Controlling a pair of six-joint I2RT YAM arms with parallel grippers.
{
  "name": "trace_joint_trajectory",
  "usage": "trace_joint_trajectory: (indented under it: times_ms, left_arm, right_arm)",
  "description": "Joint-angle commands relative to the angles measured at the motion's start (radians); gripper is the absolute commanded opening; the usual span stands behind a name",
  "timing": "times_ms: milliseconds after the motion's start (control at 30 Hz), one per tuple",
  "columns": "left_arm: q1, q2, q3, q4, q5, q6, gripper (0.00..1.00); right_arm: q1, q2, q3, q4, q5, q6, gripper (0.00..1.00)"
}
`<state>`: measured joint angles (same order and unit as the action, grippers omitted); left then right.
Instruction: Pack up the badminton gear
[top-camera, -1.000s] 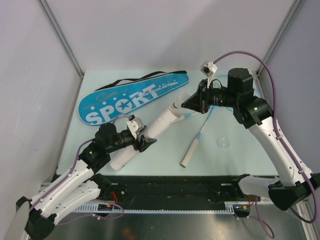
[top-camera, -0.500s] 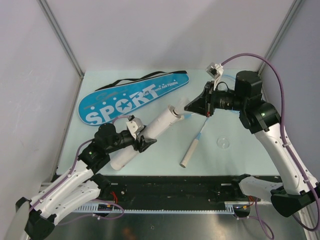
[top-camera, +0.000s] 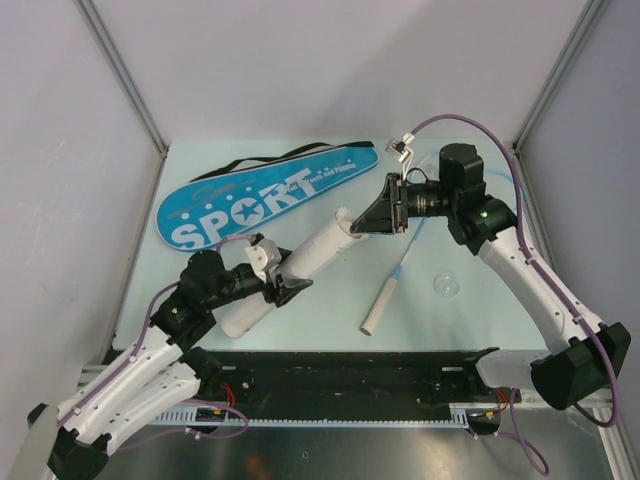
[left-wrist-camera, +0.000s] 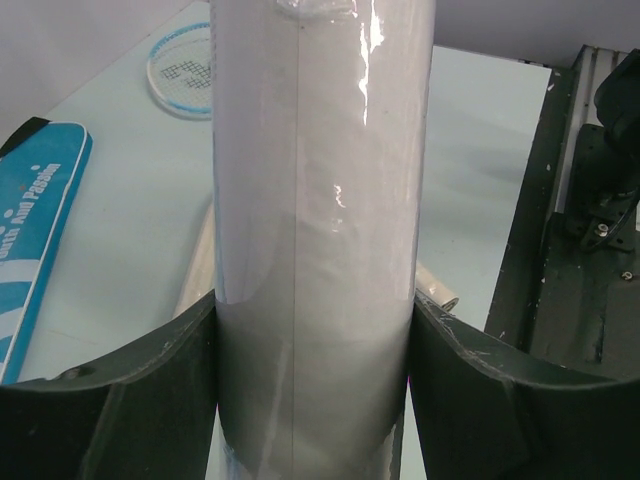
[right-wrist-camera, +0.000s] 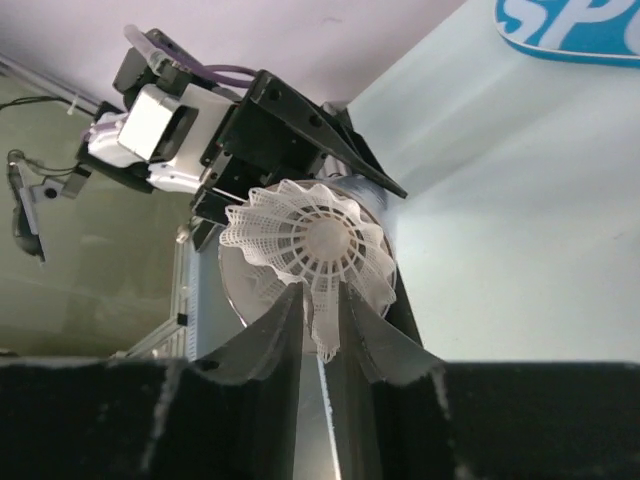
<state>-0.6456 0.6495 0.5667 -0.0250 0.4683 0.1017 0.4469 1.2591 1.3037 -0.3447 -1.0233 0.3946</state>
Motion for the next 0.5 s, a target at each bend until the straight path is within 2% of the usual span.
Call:
trace_joint_trajectory:
  times_ms: [0,33,133,167,300,467]
  left_arm:
    - [-0.005,-0.013,0.022,0.100,0.055,0.021,0.27]
    - [-0.005,-0.011,0.024,0.100,0.055,0.018,0.27]
    - [-0.005,-0.013,0.022,0.100,0.058,0.015,0.27]
    - [-0.005,-0.014,0.022,0.100,0.058,0.016,0.27]
    - [-0.005,-0.008,0.024,0.100,0.055,0.015,0.27]
    - [-0.005,-0.008,0.024,0.100,0.038,0.018,0.27]
  right_arm:
    - [0.009,0.003,-0.015,0.173,-0.103,0.084,0.27]
    - [0.012,0.002,-0.015,0.183,-0.089,0.084,0.26]
    - [0.033,0.008,-0.015,0.202,-0.067,0.089,0.09]
    - [0.044,0.014,-0.014,0.202,-0.057,0.087,0.00]
    - [0.078,0.031,-0.014,0.165,-0.064,0.050,0.00]
    - [0.063,0.002,-0.014,0.101,-0.048,0.000,0.18]
